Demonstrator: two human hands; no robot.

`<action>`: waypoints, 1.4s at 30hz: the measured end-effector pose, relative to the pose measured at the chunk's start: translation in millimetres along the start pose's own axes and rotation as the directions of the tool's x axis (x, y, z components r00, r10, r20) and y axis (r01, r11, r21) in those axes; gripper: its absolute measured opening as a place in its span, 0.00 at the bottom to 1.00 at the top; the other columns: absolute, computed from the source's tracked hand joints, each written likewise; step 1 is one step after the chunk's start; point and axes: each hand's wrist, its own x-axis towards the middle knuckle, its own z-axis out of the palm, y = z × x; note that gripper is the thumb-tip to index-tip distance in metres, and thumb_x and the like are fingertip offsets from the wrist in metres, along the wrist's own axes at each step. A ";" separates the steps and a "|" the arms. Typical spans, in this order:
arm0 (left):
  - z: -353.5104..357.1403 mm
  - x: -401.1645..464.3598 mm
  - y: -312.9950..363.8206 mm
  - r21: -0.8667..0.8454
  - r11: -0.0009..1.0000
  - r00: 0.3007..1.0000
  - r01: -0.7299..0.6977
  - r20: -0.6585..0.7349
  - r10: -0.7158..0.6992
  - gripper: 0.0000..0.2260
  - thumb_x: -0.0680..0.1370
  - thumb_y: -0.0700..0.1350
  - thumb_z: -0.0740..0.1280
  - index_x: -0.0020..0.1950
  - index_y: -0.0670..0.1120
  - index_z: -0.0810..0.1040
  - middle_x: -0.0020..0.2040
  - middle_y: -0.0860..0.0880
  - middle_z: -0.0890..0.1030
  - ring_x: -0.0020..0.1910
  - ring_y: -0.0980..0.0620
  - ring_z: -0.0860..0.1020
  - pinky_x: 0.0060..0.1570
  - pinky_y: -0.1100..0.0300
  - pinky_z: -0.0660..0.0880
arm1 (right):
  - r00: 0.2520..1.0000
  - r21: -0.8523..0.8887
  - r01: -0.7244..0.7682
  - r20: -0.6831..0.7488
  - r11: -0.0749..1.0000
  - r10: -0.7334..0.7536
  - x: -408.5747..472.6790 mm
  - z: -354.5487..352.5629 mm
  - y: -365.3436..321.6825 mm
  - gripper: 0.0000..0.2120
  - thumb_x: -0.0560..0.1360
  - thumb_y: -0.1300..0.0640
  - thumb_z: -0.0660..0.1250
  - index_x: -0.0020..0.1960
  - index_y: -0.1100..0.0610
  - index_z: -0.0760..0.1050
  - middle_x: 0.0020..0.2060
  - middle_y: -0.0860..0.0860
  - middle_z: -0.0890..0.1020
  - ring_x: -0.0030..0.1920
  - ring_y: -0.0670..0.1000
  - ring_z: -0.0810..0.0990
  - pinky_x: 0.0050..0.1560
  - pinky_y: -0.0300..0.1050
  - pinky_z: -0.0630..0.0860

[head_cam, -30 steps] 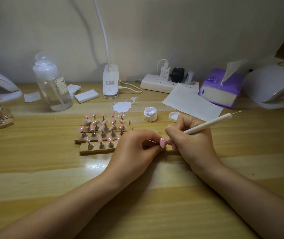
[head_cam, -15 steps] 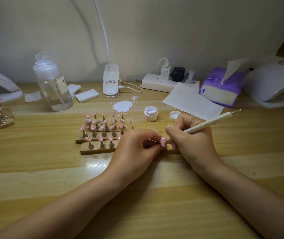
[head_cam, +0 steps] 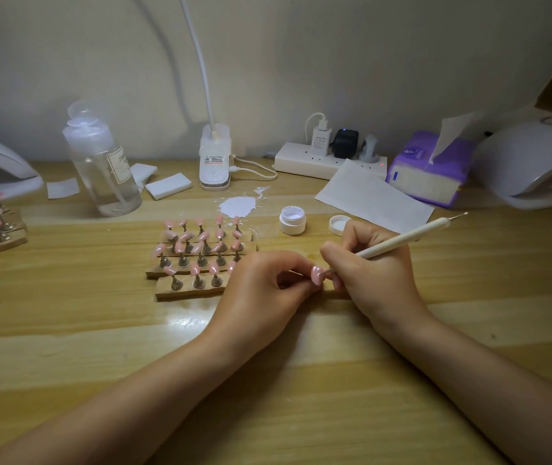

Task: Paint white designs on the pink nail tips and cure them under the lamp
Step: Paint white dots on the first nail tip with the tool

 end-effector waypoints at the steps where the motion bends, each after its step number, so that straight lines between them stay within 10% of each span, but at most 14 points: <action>1: 0.1 0.1 -0.4 -0.001 1.000 1.000 0.002 -0.001 -0.002 0.03 0.71 0.34 0.71 0.42 0.40 0.84 0.38 0.50 0.84 0.39 0.57 0.81 0.43 0.69 0.75 | 1.000 -0.001 0.002 0.000 1.000 -0.002 0.0 0.1 0.1 0.16 0.68 0.72 0.62 0.27 0.60 0.62 0.14 0.48 0.69 0.18 0.41 0.72 0.21 0.29 0.65; 42: 1.0 0.3 -1.2 -0.023 1.000 1.000 0.008 -0.008 -0.008 0.04 0.71 0.34 0.71 0.40 0.42 0.83 0.38 0.54 0.83 0.41 0.57 0.81 0.44 0.69 0.76 | 0.997 0.006 0.009 -0.082 1.000 -0.008 2.5 -1.3 2.8 0.15 0.67 0.71 0.62 0.26 0.61 0.61 0.14 0.48 0.66 0.17 0.43 0.69 0.24 0.35 0.69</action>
